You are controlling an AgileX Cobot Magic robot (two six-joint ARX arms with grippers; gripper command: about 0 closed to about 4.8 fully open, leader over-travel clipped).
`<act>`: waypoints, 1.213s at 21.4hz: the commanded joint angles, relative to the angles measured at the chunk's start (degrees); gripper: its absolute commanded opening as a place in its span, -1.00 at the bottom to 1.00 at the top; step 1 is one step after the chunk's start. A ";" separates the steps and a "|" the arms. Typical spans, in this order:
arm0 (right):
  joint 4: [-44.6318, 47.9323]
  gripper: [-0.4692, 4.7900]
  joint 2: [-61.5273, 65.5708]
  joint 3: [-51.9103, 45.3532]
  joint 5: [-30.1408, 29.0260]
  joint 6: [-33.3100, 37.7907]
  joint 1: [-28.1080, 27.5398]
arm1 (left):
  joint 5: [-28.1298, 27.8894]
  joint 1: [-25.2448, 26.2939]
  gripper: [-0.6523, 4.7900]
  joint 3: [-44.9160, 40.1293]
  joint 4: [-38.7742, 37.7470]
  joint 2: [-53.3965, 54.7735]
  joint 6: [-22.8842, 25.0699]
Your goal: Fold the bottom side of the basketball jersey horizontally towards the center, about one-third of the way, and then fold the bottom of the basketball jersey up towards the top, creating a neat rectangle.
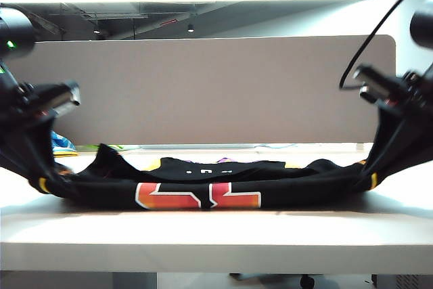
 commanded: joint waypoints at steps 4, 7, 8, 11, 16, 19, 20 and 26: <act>-13.99 -0.84 -20.74 -3.87 0.20 -4.07 0.74 | 7.76 0.04 -0.78 -9.16 -11.67 -18.40 0.35; -13.60 -0.84 -32.35 -3.80 4.52 -0.09 0.74 | 7.39 0.09 -0.78 -9.90 -9.60 -31.26 -4.98; -11.72 -0.84 -33.27 -3.65 4.81 0.92 0.63 | 7.37 0.09 -0.78 -9.60 -6.71 -32.61 -6.95; -2.23 -0.84 -29.24 -1.62 5.60 2.95 0.61 | 5.51 0.11 -0.78 -5.81 4.26 -29.68 -9.73; 8.85 -0.84 -8.50 10.60 5.75 2.64 0.59 | 0.52 0.13 -0.78 4.76 14.97 -12.81 -8.20; 10.27 -0.83 4.98 21.81 5.75 1.92 0.59 | -3.26 0.13 -0.78 12.76 21.51 -1.07 -7.41; 10.75 -0.73 7.82 24.17 5.57 0.90 0.59 | -4.07 0.13 -0.76 13.94 23.10 0.92 -6.64; 11.82 0.46 11.80 30.47 7.30 0.50 -1.40 | -6.08 2.78 0.34 16.11 28.92 5.01 -5.01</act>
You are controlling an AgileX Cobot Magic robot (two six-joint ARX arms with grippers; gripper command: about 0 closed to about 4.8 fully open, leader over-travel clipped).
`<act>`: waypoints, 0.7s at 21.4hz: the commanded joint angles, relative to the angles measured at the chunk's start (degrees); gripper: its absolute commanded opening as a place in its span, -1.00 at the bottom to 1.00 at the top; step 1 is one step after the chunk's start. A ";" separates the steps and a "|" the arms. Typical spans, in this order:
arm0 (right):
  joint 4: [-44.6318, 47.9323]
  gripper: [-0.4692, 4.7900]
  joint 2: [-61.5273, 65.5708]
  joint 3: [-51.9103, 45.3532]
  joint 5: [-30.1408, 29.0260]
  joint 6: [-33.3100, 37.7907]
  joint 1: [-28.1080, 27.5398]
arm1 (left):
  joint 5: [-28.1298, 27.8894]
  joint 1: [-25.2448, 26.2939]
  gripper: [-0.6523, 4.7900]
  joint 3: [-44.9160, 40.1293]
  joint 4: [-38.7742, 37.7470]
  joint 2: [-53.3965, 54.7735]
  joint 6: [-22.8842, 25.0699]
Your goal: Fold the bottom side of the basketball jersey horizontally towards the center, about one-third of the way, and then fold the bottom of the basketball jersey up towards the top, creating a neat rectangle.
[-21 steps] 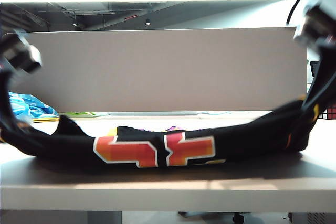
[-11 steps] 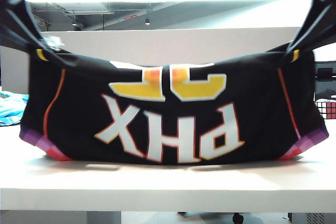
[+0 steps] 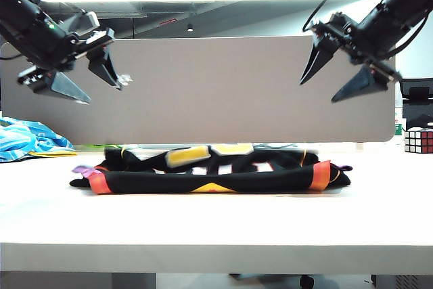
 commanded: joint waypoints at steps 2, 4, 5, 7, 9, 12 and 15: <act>1.92 0.46 -3.58 0.35 1.11 -0.74 -1.46 | -0.28 2.47 0.34 0.52 -0.24 -2.05 0.48; 0.22 0.46 -5.57 0.31 1.11 -1.88 -1.55 | 1.16 3.39 0.33 0.46 -2.75 -3.69 0.52; -1.55 0.44 -7.08 0.26 1.20 -2.99 -1.70 | 2.01 3.85 0.28 0.22 -4.59 -5.22 1.16; -4.66 0.39 -9.97 -0.31 1.14 -4.90 -1.77 | 2.08 4.11 0.07 -1.20 -6.75 -8.83 2.99; -5.92 0.25 -13.86 -2.54 0.90 -5.92 -1.60 | 1.75 4.11 -0.20 -4.04 -6.84 -13.64 4.44; -4.79 -0.44 -21.46 -8.63 0.90 -7.30 -1.07 | 1.57 4.09 -0.77 -9.73 -6.82 -22.34 4.79; -1.18 -0.83 -36.39 -21.70 1.49 -7.61 -1.05 | 1.07 3.85 -0.78 -19.56 -6.78 -37.18 4.33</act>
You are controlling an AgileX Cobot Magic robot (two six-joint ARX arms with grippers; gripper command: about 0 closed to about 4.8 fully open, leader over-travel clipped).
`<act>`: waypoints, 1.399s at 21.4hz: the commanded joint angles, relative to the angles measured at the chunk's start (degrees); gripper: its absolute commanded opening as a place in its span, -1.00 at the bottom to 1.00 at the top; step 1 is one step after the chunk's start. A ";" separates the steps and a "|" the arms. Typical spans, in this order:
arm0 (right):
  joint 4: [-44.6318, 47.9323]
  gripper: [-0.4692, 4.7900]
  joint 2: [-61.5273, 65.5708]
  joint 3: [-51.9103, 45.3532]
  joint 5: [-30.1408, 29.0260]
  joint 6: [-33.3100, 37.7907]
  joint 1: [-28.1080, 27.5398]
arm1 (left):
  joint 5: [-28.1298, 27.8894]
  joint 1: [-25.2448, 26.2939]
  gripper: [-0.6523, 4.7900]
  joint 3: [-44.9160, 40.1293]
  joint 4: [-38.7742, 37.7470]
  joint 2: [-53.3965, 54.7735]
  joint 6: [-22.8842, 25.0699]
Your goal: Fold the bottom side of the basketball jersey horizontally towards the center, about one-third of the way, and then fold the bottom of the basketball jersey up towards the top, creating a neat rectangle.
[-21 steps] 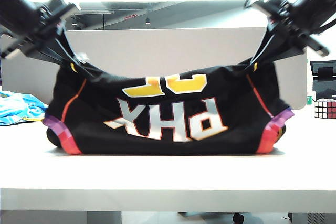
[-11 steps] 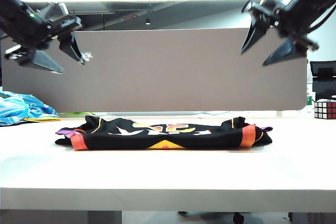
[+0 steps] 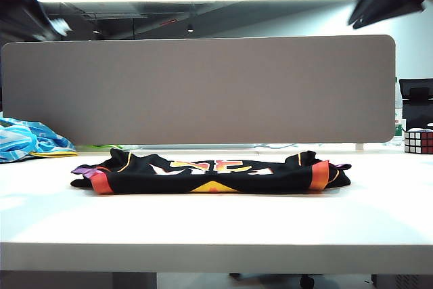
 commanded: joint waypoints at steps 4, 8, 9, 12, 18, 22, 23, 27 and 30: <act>8.76 -0.83 -28.57 -24.04 3.80 -1.16 0.02 | -3.72 -1.22 -0.78 -19.28 1.03 -26.73 -0.90; 11.23 -0.83 -43.17 -35.89 4.59 -1.14 0.02 | -3.43 -1.40 -0.78 -30.73 1.53 -41.72 -2.86; 11.78 -0.83 -45.53 -38.01 4.59 -0.94 0.02 | -3.43 -1.38 -0.78 -32.28 1.84 -44.00 -2.86; 14.84 -0.83 -51.65 -43.43 4.57 -0.33 0.02 | -3.45 -1.40 -0.78 -37.05 3.23 -51.30 -5.22; 18.12 -0.83 -62.62 -52.09 8.52 -0.09 0.02 | -6.29 -1.40 -0.78 -43.87 5.31 -62.90 -8.50; 18.12 -0.83 -67.34 -56.59 12.70 0.42 0.02 | -7.08 -1.55 -0.78 -46.38 6.19 -64.54 -8.41; 18.21 -0.83 -69.00 -58.45 13.09 0.44 0.02 | -8.70 -1.84 -0.78 -47.58 7.48 -64.48 -8.37; 16.13 -0.83 -71.47 -62.27 22.21 0.72 0.02 | -15.47 -1.95 -0.78 -51.28 13.00 -64.61 -5.38; 16.48 -0.83 -71.45 -62.27 25.59 -2.27 -0.11 | -16.70 -1.95 -0.78 -51.25 14.58 -64.59 0.94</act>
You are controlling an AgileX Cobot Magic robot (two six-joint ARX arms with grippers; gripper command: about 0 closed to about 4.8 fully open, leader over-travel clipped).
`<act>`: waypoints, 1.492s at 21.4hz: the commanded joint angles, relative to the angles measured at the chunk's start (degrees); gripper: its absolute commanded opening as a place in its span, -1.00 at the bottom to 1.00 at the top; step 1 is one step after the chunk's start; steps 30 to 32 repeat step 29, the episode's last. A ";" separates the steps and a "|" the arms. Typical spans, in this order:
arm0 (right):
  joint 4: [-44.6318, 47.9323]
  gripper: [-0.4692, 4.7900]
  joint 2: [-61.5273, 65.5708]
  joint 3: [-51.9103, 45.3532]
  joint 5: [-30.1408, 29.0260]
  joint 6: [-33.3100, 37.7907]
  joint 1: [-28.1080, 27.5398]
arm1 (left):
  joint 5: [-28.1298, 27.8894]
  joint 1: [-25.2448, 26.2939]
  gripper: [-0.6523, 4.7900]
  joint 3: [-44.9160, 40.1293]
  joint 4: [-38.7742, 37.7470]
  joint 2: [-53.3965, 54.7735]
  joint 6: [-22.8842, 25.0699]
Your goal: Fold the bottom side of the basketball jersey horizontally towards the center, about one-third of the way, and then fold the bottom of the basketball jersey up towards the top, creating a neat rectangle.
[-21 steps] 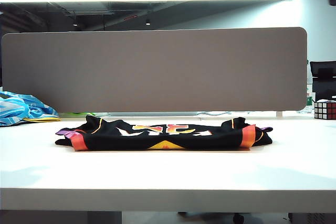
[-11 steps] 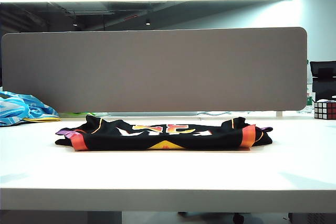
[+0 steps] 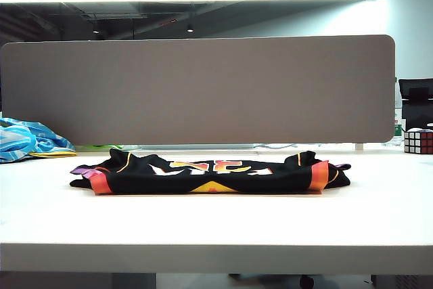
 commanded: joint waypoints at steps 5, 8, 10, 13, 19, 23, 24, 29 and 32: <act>3.43 -0.83 -0.09 -0.37 2.23 -2.25 -0.11 | -2.56 0.09 -0.78 0.37 3.39 -0.02 5.99; 3.50 -0.82 -0.09 -0.37 2.19 -2.23 -0.11 | -1.92 0.09 -0.78 0.37 2.75 -0.02 5.99; 3.52 -0.83 -0.09 -0.37 2.03 -2.21 -0.11 | -1.95 0.09 -0.78 0.37 2.51 -0.02 6.01; 3.08 -0.82 -0.09 -0.35 2.08 -2.23 -0.09 | -1.97 0.09 -0.78 0.37 2.54 -0.02 6.01; 2.67 -0.82 -0.09 -0.35 2.05 -2.23 -0.15 | -1.95 0.09 -0.78 0.37 2.54 -0.02 6.01; 2.67 -0.82 -0.09 -0.35 2.05 -2.23 -0.15 | -1.95 0.09 -0.78 0.37 2.54 -0.02 6.01; 2.67 -0.82 -0.07 -0.35 2.05 -2.23 -0.15 | -1.95 0.09 -0.78 0.37 2.54 -0.02 6.01; 2.67 -0.82 -0.09 -0.35 2.03 -2.23 -0.15 | -1.95 0.09 -0.78 0.37 2.54 -0.02 6.01; 2.67 -0.82 -0.09 -0.35 2.03 -2.23 -0.15 | -1.95 0.09 -0.78 0.37 2.54 -0.02 6.01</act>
